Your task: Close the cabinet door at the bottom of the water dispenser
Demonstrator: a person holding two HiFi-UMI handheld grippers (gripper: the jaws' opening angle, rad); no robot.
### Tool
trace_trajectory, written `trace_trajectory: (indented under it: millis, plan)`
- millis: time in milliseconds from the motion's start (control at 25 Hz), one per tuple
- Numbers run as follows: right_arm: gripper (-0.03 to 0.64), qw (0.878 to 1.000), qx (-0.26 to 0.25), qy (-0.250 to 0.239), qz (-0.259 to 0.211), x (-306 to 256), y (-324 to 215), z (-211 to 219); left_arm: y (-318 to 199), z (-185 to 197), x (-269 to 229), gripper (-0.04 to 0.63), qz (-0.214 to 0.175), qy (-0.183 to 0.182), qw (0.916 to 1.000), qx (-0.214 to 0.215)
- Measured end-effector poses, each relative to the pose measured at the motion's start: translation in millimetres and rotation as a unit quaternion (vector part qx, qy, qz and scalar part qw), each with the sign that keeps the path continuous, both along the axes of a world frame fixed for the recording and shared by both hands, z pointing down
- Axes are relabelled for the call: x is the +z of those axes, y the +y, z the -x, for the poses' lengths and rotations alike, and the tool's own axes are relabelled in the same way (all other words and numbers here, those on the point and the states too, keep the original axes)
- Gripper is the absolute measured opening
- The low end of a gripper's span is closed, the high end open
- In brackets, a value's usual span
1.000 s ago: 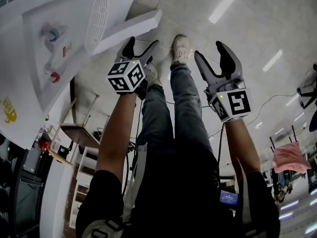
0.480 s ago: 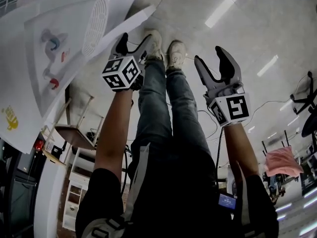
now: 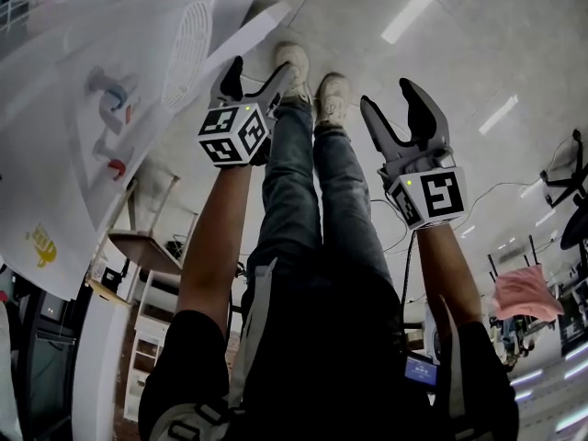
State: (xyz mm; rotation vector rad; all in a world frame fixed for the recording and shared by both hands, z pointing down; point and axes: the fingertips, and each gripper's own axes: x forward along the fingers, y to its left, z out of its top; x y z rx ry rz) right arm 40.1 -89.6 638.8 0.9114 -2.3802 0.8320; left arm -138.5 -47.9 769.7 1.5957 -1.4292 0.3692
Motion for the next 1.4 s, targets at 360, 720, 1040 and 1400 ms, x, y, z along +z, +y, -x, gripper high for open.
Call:
trace_trajectory:
  millis: [360, 720, 1040, 1400]
  plan:
    - [0.267, 0.999, 0.001, 0.022, 0.031, 14, 2, 10, -10, 7, 5, 0.425, -0.008, -0.043, 0.9977, 0.051]
    - [0.259, 0.999, -0.004, 0.019, 0.029, 10, -7, 29, -19, 10, 12, 0.425, 0.003, -0.026, 0.9985, 0.048]
    - [0.250, 0.999, -0.007, 0.019, 0.035, 11, -15, 33, -39, 18, 20, 0.423, 0.006, -0.048, 0.9981, 0.038]
    - [0.250, 1.000, 0.011, -0.001, 0.005, -3, -41, 29, -59, 19, 33, 0.423, 0.019, -0.059, 0.9976, 0.031]
